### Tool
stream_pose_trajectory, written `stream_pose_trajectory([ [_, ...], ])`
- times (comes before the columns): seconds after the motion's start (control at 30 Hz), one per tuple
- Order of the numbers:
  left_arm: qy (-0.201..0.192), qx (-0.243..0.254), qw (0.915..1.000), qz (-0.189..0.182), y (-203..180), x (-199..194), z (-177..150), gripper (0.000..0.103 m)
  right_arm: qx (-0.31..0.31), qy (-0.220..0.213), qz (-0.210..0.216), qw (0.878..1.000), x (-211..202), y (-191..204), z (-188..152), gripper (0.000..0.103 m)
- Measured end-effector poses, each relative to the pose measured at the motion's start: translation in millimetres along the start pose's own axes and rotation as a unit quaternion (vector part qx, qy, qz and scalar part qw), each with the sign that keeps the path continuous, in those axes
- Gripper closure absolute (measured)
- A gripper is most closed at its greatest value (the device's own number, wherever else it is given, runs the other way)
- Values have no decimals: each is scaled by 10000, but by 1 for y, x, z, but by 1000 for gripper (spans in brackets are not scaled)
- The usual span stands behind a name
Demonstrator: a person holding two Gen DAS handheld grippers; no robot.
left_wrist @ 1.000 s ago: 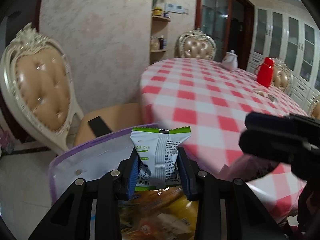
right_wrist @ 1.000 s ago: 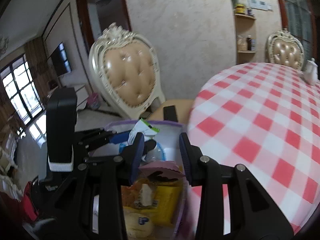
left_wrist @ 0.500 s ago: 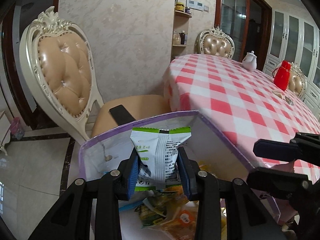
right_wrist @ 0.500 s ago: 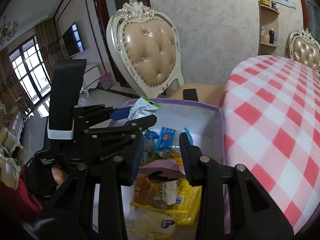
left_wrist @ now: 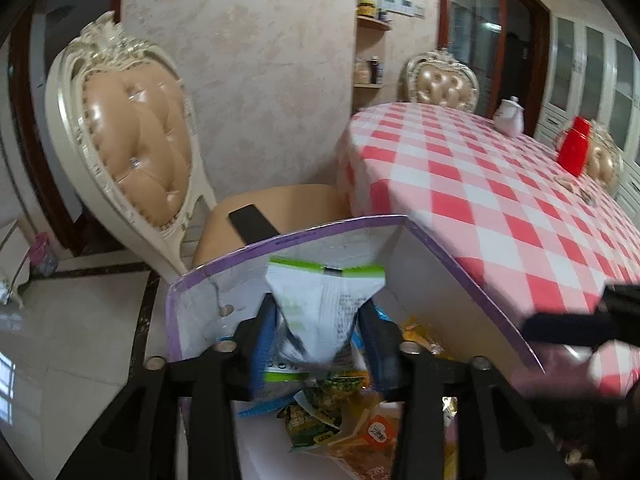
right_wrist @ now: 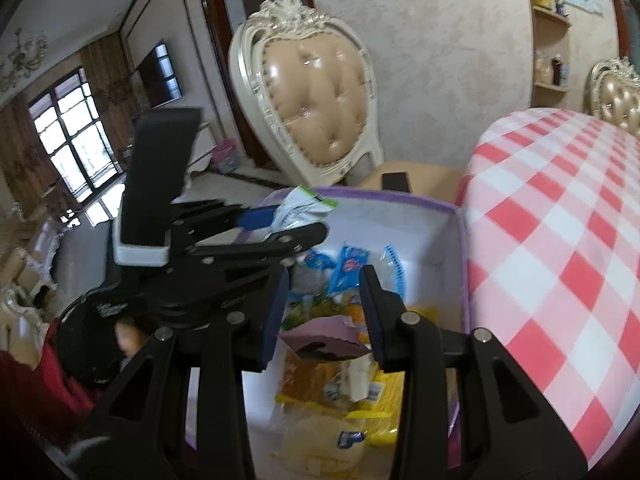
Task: Organize snacks
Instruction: 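Open both tools over the box and return them to the table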
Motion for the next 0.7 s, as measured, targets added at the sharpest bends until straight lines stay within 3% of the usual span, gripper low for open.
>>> stream_pose_trajectory([
  [0.07,28,-106,9997,196,6,-2,2,22,-4,81,18,10000,-4,-2,-3,36],
  [0.17,-187,-117,9992,333,2,-15,15,20,101,-181,53,9998,-25,-14,0,29],
  [0.3,-473,203,9987,-35,-45,-30,50,19,390,-684,-264,9965,-68,-58,11,29],
  [0.37,-631,442,9962,-399,-86,-35,72,16,633,-1029,-525,9913,-99,-93,16,29],
  [0.47,-736,651,9872,-1254,-158,-34,104,16,962,-1511,-1177,9768,-145,-149,20,27],
  [0.57,-738,943,9726,-1995,-241,-23,137,16,1539,-1896,-1674,9552,-192,-221,16,26],
  [0.7,-764,1344,9496,-2726,-351,8,180,16,2390,-2060,-2424,9174,-254,-330,-1,25],
])
Point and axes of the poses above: each gripper's, at about its wrist camera, not at the fingertips, and x roughly the way its jaws point, y to its left, z to its top, the point moved 9 cm from there along x, roughly the way its jaws point, and after that the axes turned 15 degrees about x, right-handed, at the moved point
